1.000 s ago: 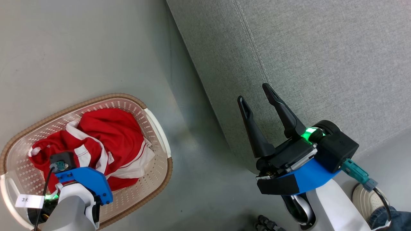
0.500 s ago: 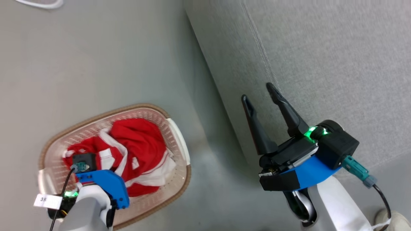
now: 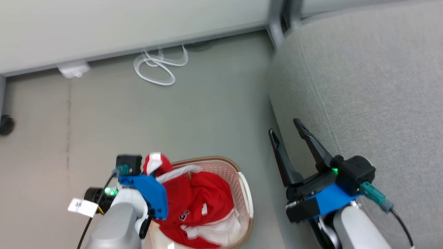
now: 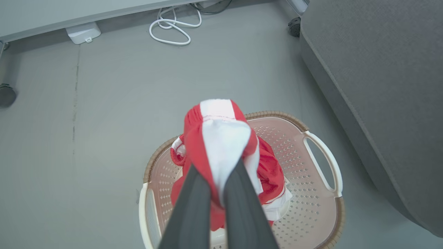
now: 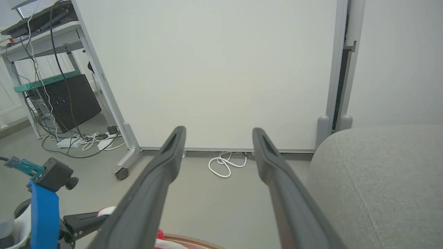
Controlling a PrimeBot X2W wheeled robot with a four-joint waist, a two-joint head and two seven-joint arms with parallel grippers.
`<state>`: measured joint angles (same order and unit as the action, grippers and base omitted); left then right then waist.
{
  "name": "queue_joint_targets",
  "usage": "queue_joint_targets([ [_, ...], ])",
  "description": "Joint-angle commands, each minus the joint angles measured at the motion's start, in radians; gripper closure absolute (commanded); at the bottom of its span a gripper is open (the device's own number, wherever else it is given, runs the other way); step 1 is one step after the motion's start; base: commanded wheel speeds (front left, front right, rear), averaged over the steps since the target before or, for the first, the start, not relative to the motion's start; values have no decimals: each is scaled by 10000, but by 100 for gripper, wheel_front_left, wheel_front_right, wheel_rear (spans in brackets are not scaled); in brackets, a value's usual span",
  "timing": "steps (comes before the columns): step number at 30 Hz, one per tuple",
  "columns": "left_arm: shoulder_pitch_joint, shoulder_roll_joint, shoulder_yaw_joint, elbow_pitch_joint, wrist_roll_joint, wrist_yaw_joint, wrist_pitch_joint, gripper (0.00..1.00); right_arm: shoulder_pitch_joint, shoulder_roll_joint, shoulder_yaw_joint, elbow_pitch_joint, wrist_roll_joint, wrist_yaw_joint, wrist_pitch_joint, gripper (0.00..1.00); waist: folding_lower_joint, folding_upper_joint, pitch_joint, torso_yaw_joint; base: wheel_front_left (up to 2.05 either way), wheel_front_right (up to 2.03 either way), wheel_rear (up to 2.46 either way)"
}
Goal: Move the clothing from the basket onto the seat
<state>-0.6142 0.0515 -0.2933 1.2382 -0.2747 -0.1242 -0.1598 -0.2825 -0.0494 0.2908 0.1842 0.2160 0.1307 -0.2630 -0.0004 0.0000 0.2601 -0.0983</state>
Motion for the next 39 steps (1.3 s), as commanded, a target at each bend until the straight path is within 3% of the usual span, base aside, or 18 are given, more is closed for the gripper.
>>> queue_joint_targets([
  [1,8,-3,-310,-361,-339,-71,76,100,267,-18,-2,177,-37,1,-29,0,4,0,-423,133,0,0,0],
  [8,283,13,-2303,-2360,-1833,-63,623,100,753,-20,16,490,-95,3,-29,0,4,0,-1535,792,0,0,0],
  [12,-90,-4,-2961,-3178,-2373,-52,785,100,943,-21,-21,571,-162,1,-29,0,4,0,-1876,1083,0,0,0],
  [22,-1033,-4,-4229,-4875,-3523,488,927,100,1317,-21,205,759,-153,3,100,0,4,0,-2286,1338,0,0,0],
  [27,-1532,-3,-4624,-5305,-4010,853,917,100,1458,-21,266,745,-165,1,207,0,4,0,-2484,1300,0,0,0],
  [39,-2060,-6,-5522,-5435,-4717,1249,872,100,1598,-21,344,643,-269,3,431,0,4,0,-2750,1136,0,0,0],
])
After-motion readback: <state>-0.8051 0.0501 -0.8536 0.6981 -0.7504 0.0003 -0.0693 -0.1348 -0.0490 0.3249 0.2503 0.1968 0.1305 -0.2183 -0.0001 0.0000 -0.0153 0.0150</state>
